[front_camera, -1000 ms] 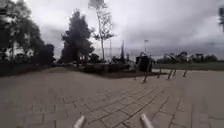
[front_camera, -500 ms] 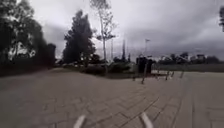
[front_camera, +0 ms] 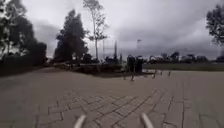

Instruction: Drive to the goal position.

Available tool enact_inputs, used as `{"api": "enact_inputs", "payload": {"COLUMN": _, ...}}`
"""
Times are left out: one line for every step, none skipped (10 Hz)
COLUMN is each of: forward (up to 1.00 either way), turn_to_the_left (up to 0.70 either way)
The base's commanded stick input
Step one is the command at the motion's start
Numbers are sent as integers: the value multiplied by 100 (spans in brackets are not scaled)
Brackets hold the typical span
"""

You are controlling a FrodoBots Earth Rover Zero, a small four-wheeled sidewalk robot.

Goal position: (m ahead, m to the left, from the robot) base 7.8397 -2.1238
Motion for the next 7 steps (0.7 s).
{"api": "enact_inputs", "payload": {"forward": -77, "turn_to_the_left": 37}}
{"api": "enact_inputs", "payload": {"forward": 5, "turn_to_the_left": 15}}
{"api": "enact_inputs", "payload": {"forward": 80, "turn_to_the_left": -16}}
{"api": "enact_inputs", "payload": {"forward": 82, "turn_to_the_left": -30}}
{"api": "enact_inputs", "payload": {"forward": 82, "turn_to_the_left": -30}}
{"api": "enact_inputs", "payload": {"forward": 82, "turn_to_the_left": -30}}
{"api": "enact_inputs", "payload": {"forward": 82, "turn_to_the_left": -30}}
